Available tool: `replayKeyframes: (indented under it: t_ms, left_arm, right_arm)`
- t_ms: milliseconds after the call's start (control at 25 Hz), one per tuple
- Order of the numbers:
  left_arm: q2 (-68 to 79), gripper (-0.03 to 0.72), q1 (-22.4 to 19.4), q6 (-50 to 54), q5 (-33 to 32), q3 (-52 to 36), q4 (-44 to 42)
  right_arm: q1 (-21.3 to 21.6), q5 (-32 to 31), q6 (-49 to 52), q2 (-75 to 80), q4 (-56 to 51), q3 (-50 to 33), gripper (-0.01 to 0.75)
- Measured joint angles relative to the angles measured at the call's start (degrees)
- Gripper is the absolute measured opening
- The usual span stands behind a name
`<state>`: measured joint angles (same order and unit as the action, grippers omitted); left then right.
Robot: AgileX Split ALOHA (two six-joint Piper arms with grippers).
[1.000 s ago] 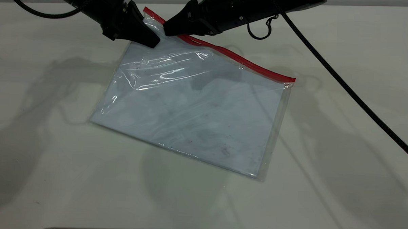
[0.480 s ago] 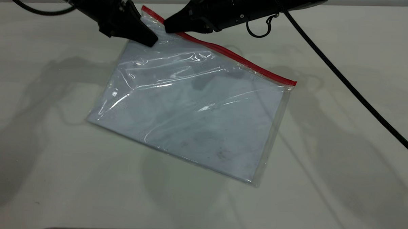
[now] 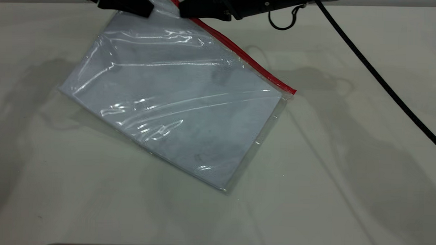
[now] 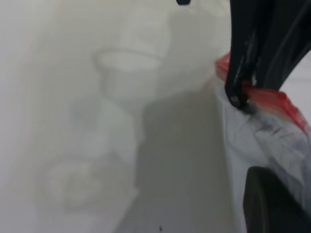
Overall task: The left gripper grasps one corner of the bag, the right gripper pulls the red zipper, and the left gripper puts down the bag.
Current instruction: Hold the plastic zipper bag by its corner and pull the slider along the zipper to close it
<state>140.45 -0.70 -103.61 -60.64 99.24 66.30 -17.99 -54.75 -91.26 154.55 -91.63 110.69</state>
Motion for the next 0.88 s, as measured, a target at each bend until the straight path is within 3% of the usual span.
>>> replayKeyframes:
  t_ms: [360,640,880]
  left_arm:
    - [0.00,0.051,-1.51,-4.28,-1.90,-0.07,7.31]
    - [-0.07,0.050,-2.65,-4.52,-2.71,-0.07,9.77]
    - [-0.75,0.050,-2.65,-5.64,-3.12,-0.07,10.35]
  right_arm:
    - [2.09,1.33,0.92,-0.05,10.96,0.36,0.039]
    - [4.98,2.29,8.30,-0.06,28.53,0.30,0.044]
    - [7.88,-2.42,14.38,-0.04,38.29,0.30,0.048]
